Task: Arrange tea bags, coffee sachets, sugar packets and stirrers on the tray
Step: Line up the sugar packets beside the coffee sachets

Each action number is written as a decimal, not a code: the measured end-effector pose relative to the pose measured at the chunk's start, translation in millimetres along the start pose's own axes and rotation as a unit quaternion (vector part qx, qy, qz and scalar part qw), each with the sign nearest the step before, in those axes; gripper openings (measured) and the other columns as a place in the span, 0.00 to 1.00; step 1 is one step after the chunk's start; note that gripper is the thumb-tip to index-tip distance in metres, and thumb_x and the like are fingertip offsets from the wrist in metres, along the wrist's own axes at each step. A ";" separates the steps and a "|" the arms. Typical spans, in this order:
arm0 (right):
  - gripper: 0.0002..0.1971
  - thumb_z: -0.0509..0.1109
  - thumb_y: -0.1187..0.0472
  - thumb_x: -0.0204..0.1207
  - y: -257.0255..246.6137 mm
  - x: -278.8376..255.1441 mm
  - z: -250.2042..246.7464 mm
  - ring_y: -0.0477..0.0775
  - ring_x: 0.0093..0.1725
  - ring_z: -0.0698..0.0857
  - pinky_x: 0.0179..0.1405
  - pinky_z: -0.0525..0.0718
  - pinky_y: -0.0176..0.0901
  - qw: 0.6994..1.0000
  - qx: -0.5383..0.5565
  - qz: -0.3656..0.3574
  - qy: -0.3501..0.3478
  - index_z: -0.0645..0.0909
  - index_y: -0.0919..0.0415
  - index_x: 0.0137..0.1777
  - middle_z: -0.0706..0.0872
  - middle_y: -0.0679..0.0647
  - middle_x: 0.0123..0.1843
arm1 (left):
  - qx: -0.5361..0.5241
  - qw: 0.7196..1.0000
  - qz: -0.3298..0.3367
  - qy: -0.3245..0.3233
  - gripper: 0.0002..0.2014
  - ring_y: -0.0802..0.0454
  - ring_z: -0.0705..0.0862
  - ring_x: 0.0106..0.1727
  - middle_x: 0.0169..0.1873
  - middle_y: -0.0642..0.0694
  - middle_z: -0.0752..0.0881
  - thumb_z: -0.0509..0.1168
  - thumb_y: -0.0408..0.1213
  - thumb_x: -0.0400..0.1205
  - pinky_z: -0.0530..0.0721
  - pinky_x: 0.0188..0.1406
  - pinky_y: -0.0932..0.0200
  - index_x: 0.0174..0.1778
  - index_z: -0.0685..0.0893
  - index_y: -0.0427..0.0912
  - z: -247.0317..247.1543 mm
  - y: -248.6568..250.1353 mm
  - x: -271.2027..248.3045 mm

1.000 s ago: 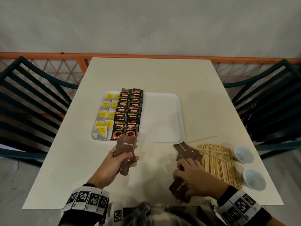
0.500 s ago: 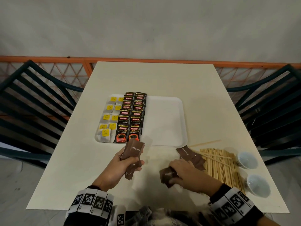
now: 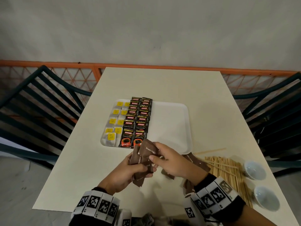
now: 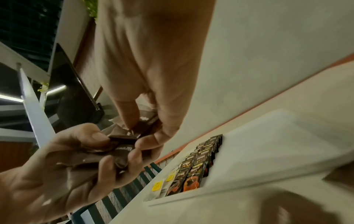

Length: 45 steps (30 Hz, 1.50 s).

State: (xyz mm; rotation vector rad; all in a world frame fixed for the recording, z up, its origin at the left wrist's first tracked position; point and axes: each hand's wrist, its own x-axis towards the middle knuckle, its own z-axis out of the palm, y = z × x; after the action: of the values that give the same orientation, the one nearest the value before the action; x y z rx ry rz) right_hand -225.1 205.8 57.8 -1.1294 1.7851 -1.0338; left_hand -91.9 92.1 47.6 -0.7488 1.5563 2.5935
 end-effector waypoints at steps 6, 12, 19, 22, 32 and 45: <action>0.33 0.60 0.55 0.82 2.4 1.4 11.3 0.46 0.60 0.67 0.62 0.71 0.38 0.992 -0.125 0.002 -0.019 0.47 0.50 0.82 0.64 0.47 0.56 | -0.063 0.997 0.012 0.045 0.12 0.44 0.90 0.43 0.46 0.38 0.90 0.71 0.38 0.74 0.89 0.39 0.53 0.52 0.87 0.41 3.7 4.5 -0.8; 0.30 0.61 0.48 0.80 20.9 0.4 -0.2 0.41 0.59 0.68 0.61 0.71 0.36 0.993 -0.118 0.005 -0.017 0.57 0.47 0.80 0.66 0.47 0.59 | -0.040 0.992 0.033 0.113 0.08 0.43 0.88 0.36 0.38 0.32 0.89 0.66 0.25 0.77 0.87 0.30 0.58 0.50 0.85 0.35 -0.6 3.1 2.3; 0.27 0.68 0.48 0.74 80.2 -17.5 -1.2 0.56 0.68 0.70 0.68 0.70 0.45 0.913 -0.354 0.196 0.053 0.67 0.57 0.70 0.72 0.55 0.67 | -0.068 0.988 0.048 0.128 0.19 0.42 0.88 0.36 0.38 0.29 0.87 0.69 0.29 0.70 0.87 0.29 0.59 0.58 0.80 0.32 -16.3 6.2 -5.2; 0.29 0.69 0.45 0.73 85.3 -15.1 2.9 0.56 0.69 0.70 0.68 0.68 0.45 0.900 -0.372 0.219 0.061 0.67 0.57 0.69 0.72 0.55 0.68 | -0.064 0.986 0.042 0.151 0.13 0.42 0.90 0.38 0.41 0.32 0.88 0.65 0.24 0.76 0.88 0.32 0.59 0.56 0.82 0.36 -26.3 8.9 -9.7; 0.08 0.69 0.62 0.75 69.8 2.5 -9.0 0.47 0.38 0.79 0.35 0.72 0.26 0.961 -0.158 0.208 0.093 0.74 0.52 0.37 0.81 0.47 0.36 | -0.055 0.979 0.046 0.192 0.16 0.39 0.89 0.43 0.46 0.33 0.88 0.61 0.25 0.79 0.90 0.38 0.57 0.58 0.82 0.45 -78.0 24.5 -18.5; 0.02 0.70 0.70 0.73 52.3 103.9 -47.1 0.52 0.34 0.78 0.36 0.79 0.40 0.914 0.070 0.278 0.288 0.81 0.66 0.39 0.81 0.57 0.35 | -0.083 0.974 0.009 0.212 0.16 0.36 0.88 0.45 0.47 0.32 0.89 0.67 0.25 0.75 0.90 0.38 0.56 0.57 0.83 0.42 -145.9 48.4 10.2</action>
State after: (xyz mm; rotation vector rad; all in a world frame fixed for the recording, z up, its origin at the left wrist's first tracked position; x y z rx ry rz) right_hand -315.9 134.0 9.2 -0.1754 2.2520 -1.1733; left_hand -57.0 -56.5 27.1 -1.3873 1.4402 2.7298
